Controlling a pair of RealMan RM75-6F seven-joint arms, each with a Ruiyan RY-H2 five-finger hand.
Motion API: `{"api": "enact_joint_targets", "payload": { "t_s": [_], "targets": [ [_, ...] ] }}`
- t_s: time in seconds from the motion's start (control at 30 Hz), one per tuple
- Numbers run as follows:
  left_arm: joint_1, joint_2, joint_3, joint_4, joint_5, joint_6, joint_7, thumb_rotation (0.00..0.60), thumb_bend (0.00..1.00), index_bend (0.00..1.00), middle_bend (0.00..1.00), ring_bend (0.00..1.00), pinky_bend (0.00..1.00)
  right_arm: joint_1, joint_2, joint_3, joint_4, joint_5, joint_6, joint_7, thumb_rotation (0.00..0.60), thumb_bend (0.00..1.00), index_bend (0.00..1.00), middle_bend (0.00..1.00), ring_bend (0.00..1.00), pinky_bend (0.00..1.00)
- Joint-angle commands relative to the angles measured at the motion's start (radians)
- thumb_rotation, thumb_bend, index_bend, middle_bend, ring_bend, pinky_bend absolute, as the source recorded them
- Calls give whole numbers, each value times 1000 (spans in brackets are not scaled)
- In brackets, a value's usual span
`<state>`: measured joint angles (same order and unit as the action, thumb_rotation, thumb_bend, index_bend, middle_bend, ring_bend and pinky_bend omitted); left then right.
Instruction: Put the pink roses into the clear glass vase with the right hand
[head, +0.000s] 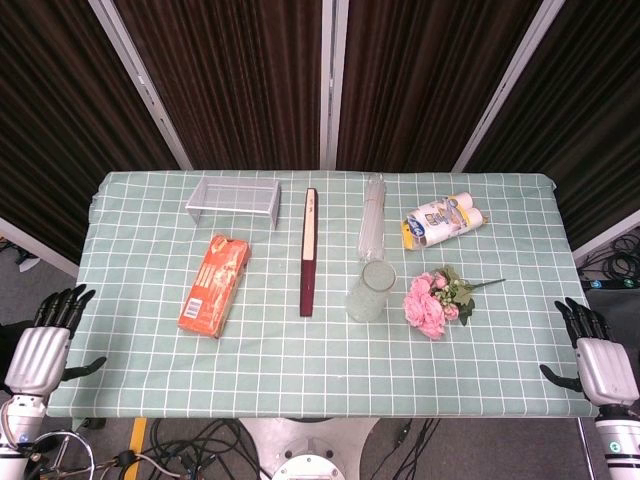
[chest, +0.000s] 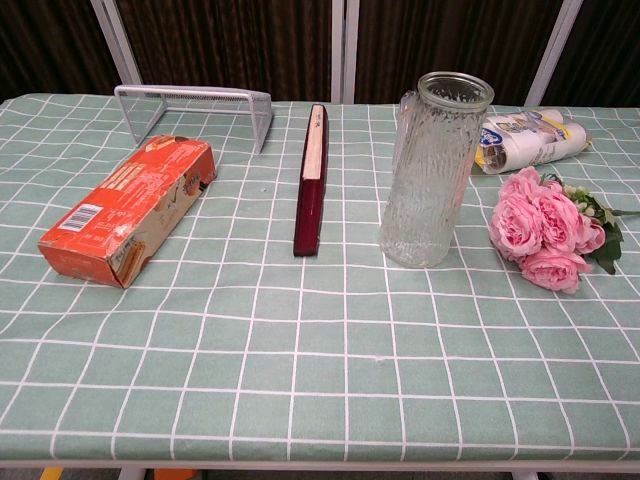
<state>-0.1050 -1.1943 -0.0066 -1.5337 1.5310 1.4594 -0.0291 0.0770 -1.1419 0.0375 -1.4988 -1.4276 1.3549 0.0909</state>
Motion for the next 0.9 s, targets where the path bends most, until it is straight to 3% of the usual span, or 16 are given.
{"api": "enact_joint_targets", "payload": {
  "t_s": [0.03, 0.47, 0.9],
  "targets": [
    [0, 1, 1, 0, 5, 3, -2, 600, 0, 75, 18, 0, 69, 0, 2, 1, -2, 2, 0, -1, 600, 79, 0, 0, 0, 0],
    [13, -57, -48, 59, 1, 93, 71, 600, 0, 75, 17, 0, 66, 4, -1, 1, 0, 1, -8, -2, 600, 78, 0, 0, 0, 0],
    [1, -36, -47, 41, -31, 39, 55, 600, 0, 76, 17, 0, 70, 59, -22, 4, 15, -39, -52, -70, 600, 88, 0, 0, 0, 0]
  ]
}}
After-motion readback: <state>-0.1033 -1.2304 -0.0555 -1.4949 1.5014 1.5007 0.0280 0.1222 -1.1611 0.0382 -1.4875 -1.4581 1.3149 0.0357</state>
